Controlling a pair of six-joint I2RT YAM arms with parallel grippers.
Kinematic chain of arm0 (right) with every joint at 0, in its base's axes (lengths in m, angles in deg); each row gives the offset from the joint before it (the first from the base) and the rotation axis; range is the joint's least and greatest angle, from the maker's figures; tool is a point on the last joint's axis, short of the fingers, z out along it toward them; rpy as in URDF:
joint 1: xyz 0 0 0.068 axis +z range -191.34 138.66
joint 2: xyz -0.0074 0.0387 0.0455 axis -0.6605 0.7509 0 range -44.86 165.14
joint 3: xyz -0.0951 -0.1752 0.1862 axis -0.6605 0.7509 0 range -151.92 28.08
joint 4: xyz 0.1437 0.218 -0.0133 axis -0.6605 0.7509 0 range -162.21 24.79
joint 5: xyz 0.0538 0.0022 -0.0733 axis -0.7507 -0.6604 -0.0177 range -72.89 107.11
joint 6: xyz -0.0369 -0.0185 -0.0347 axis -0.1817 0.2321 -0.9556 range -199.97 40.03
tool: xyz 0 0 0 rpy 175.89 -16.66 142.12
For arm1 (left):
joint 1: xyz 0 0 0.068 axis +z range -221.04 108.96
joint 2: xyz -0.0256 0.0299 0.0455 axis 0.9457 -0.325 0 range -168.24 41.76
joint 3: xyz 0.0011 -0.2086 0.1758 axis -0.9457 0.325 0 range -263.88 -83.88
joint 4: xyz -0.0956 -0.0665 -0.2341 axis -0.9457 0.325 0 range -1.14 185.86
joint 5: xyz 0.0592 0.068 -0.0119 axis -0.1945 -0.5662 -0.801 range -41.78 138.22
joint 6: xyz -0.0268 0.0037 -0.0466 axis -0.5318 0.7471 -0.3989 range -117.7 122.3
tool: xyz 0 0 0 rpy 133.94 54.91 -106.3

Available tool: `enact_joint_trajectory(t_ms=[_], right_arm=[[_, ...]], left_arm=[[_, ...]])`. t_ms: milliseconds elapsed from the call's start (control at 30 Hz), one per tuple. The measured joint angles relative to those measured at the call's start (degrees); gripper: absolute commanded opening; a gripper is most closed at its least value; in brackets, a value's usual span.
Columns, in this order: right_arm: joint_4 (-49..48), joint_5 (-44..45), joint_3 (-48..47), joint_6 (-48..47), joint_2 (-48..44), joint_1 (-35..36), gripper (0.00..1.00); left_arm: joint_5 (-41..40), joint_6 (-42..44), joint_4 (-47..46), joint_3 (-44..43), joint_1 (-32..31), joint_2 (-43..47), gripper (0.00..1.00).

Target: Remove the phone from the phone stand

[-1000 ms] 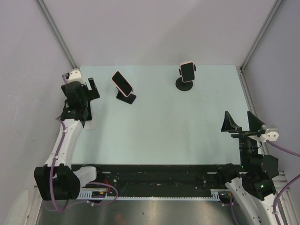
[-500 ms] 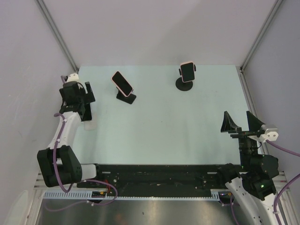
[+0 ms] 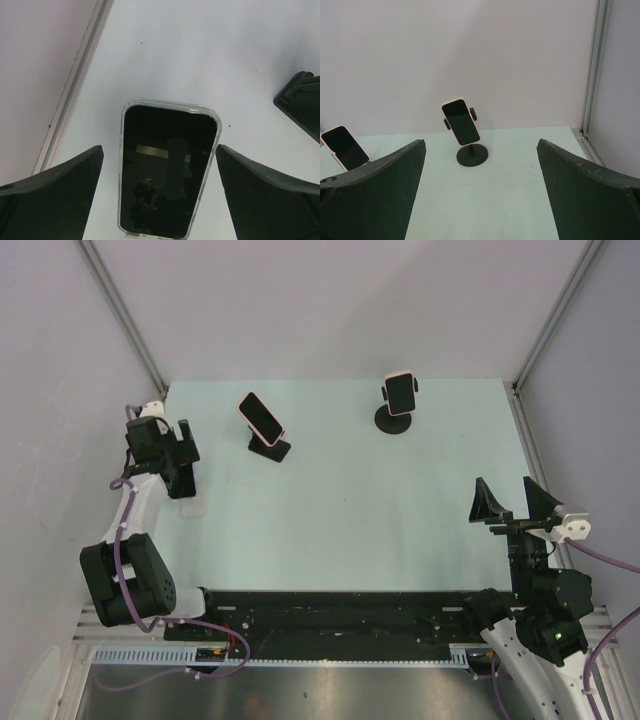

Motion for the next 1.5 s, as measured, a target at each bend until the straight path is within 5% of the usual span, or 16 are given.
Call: enact_joint_trajectory(t_ms=[833,1133,1267,1500], right_arm=[[-0.07,0.02,0.0,-0.04,0.0,0.52,1.0],[-0.13,0.0,0.0,-0.22,0.0,1.11,1.0],[-0.13,0.0,0.0,-0.48,0.0,1.22,1.0],[-0.15,-0.02,0.0,-0.87,0.0,1.29,1.0]], left_arm=[[9.57,2.05,-0.72,-2.82,3.15,-6.16,0.94],[10.67,2.97,-0.74,-2.82,3.21,-6.49,0.74],[10.88,2.95,-0.61,-2.82,3.26,-6.25,0.55],[11.26,2.45,0.57,-2.82,3.28,-3.78,0.39]])
